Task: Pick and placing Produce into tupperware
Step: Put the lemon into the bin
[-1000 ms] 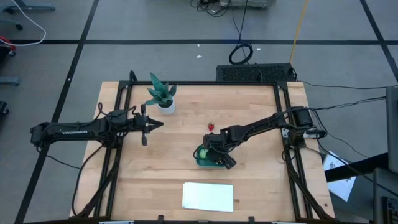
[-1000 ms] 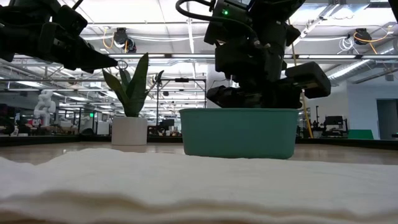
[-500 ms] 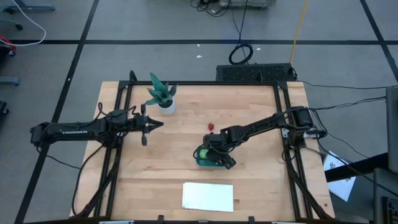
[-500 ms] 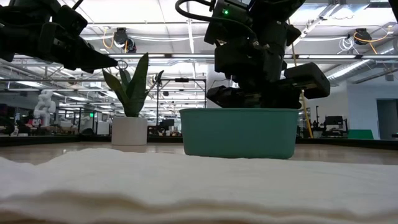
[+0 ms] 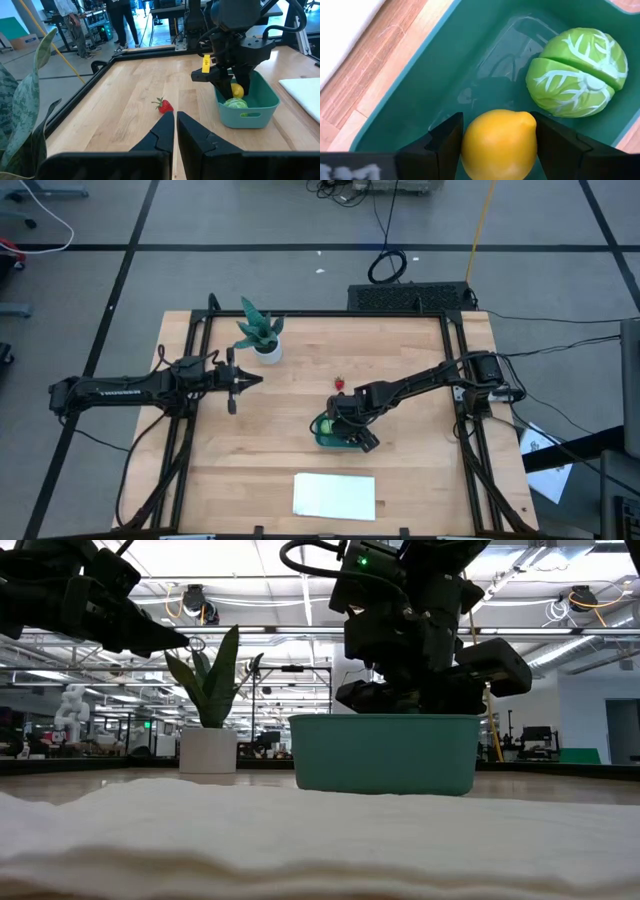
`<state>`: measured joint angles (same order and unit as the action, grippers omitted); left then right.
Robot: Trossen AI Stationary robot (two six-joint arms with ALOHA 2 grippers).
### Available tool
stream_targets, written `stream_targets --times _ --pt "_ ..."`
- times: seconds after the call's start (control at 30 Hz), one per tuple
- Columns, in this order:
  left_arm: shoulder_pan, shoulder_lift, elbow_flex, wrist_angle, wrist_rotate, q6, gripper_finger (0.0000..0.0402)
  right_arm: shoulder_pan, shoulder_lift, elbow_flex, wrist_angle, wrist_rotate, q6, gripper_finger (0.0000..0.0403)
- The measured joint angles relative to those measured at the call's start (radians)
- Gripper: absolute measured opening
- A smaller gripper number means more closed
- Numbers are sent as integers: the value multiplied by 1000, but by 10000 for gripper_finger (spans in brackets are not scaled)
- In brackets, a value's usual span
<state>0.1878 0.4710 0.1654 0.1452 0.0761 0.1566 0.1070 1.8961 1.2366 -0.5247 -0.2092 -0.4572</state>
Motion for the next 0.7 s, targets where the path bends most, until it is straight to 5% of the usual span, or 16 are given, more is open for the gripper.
stream_targets --times 0.37,0.7 --pt "0 0 0 0 0 0 26 0 0 0 -4 0 27 214" --pt "0 0 0 0 0 0 26 0 5 -3 -11 5 49 255"
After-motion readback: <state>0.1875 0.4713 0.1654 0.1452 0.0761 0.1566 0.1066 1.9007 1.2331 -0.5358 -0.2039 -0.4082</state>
